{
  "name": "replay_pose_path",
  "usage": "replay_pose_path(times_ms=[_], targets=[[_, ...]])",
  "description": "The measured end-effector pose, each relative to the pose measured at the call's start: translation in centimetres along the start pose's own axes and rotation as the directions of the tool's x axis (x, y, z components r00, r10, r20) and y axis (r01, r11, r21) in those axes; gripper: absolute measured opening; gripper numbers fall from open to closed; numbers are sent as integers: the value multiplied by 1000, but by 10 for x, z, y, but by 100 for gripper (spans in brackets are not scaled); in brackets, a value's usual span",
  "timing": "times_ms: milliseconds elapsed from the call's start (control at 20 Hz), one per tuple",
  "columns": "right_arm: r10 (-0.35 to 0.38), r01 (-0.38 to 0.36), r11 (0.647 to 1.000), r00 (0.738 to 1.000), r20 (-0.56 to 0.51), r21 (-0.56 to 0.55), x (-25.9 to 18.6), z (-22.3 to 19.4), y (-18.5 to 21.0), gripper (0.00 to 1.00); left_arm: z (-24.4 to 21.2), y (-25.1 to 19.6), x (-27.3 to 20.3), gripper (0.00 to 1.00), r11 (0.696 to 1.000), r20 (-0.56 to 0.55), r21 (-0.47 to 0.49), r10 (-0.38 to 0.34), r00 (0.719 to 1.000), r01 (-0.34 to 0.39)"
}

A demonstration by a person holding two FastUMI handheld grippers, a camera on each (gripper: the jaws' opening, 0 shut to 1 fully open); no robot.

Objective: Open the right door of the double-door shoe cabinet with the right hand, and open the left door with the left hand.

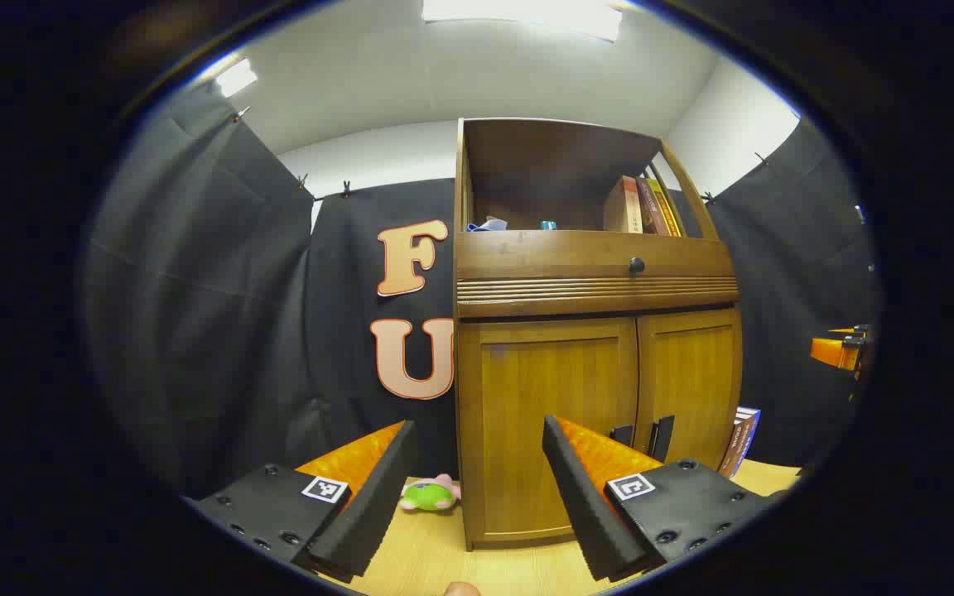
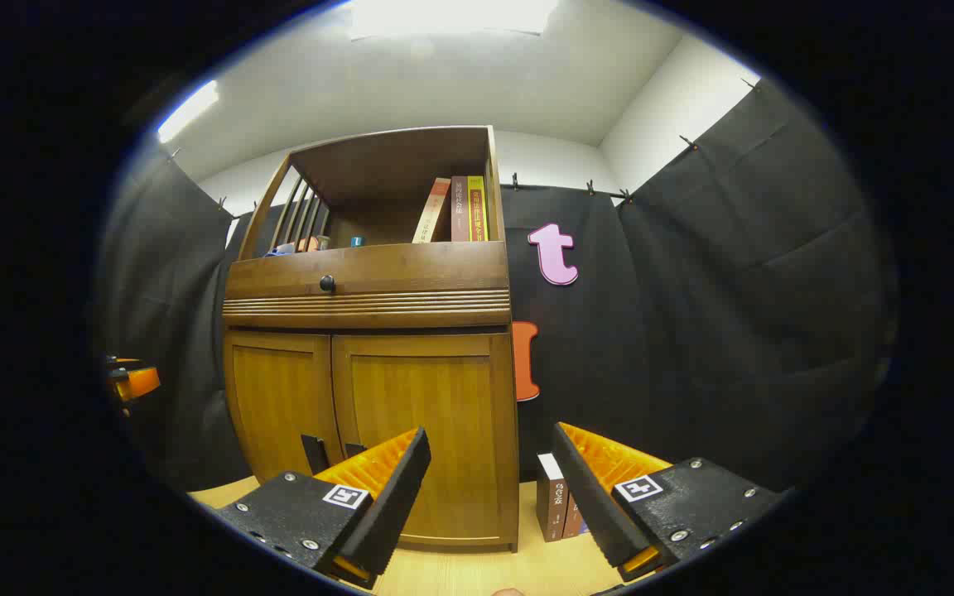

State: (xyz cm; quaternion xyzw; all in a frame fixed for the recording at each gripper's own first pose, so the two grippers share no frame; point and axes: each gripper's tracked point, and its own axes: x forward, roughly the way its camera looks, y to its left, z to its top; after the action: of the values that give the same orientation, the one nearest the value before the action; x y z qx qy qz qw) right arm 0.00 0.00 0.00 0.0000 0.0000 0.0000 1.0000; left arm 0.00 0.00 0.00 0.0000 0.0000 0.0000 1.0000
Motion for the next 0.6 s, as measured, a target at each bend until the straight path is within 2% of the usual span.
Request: replay_pose_path(times_ms=[150,200,600], targets=[[-4,4,1000,1000,-3,-7,1,1,0,100,7,0,-2,98,1000,13,21,5,1000,-6],[2,-2,1000,1000,-8,-4,1,-1,2,93,7,-2,-2,99,1000,12,22,1,1000,-1],[20,-20,1000,999,-48,-9,8,-18,8,92,-1,0,2,98,1000,-16,14,3,1000,-3]])
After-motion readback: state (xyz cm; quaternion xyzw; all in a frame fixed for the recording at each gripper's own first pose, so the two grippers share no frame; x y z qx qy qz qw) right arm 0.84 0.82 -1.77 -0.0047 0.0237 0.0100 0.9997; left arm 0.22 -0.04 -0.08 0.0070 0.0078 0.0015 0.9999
